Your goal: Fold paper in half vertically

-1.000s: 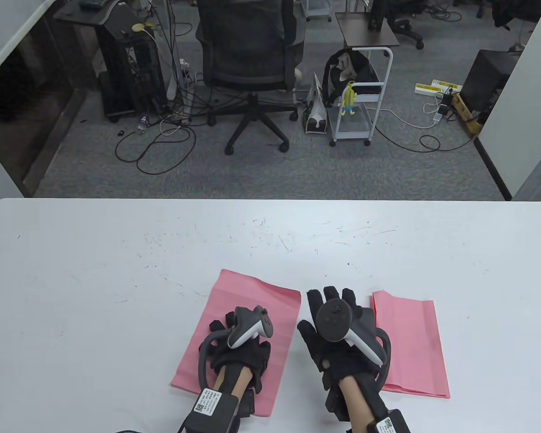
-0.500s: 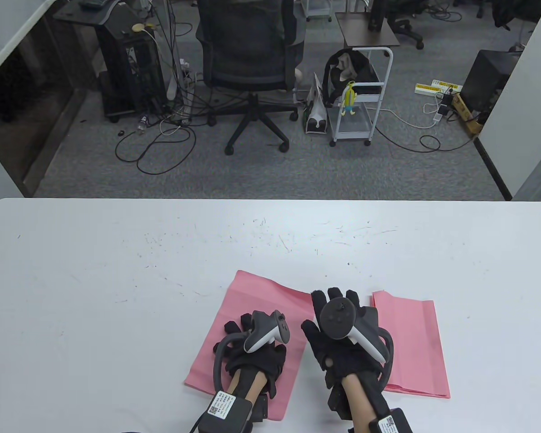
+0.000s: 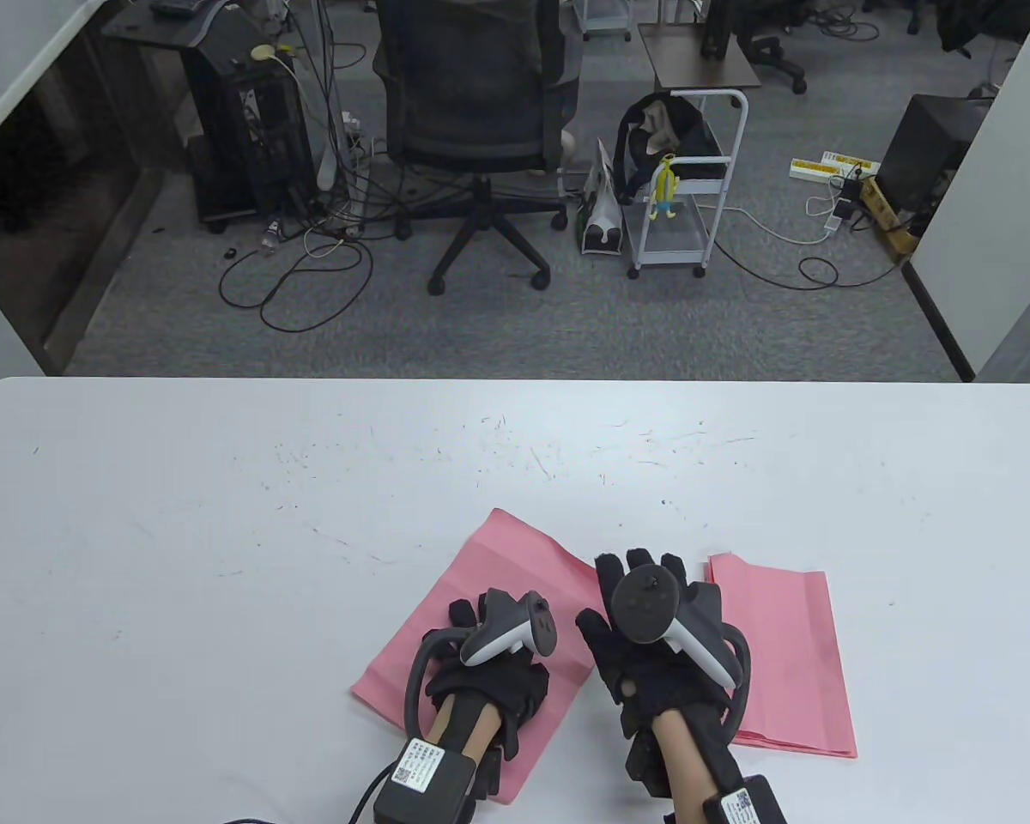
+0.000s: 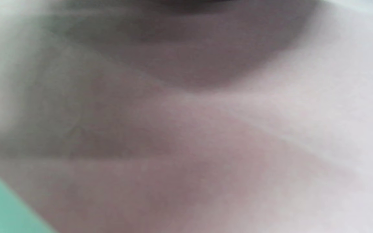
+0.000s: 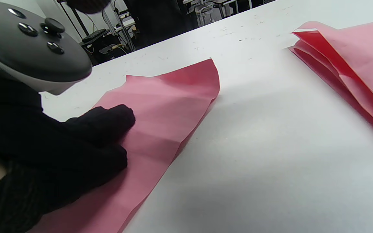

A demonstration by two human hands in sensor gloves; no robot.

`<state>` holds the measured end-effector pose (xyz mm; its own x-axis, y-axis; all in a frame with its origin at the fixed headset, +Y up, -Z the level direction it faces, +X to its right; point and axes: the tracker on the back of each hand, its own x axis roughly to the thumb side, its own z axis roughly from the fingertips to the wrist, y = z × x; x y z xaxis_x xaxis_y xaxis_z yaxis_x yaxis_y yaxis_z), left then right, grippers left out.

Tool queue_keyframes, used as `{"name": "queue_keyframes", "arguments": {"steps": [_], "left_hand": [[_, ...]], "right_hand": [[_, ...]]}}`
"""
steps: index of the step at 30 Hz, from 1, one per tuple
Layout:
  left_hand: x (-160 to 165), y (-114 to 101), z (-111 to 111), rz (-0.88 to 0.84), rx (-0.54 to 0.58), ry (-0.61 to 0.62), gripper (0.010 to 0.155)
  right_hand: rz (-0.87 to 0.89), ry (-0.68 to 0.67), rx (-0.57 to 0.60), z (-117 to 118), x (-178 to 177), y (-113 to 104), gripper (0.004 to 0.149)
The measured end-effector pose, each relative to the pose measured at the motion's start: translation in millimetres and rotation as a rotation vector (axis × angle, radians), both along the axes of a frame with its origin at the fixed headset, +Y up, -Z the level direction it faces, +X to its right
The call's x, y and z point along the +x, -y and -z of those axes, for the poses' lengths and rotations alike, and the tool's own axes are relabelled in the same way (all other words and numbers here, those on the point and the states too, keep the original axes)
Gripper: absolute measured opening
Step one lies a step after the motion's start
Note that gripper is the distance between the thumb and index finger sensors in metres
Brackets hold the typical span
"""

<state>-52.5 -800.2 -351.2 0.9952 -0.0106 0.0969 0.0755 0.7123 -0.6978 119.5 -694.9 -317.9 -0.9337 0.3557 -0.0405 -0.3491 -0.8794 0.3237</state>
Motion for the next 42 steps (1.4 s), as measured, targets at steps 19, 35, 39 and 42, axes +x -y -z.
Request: {"name": "queue_keyframes", "arguments": {"steps": [19,35,39,42], "left_hand": [[-1.3,3.8,2.3,-0.108,-0.013,0.178,0.076],[-5.2,4.2,-8.1,-0.167,0.082,0.353,0.077],[-5.5,4.2,-10.1,-0.174,0.092,0.354,0.077],[-4.5,1.9,-10.9,-0.158,0.086,0.353,0.077]], "right_hand": [[0.003,-0.003,-0.013,0.9,0.5,0.7,0.07],[0.0,-0.004,-0.035,1.6,-0.3,3.0,0.07],[-0.004,-0.004,-0.043,1.8,-0.9,4.3,0.07],[-0.008,-0.005,-0.047,1.8,-1.2,4.9,0.07]]}}
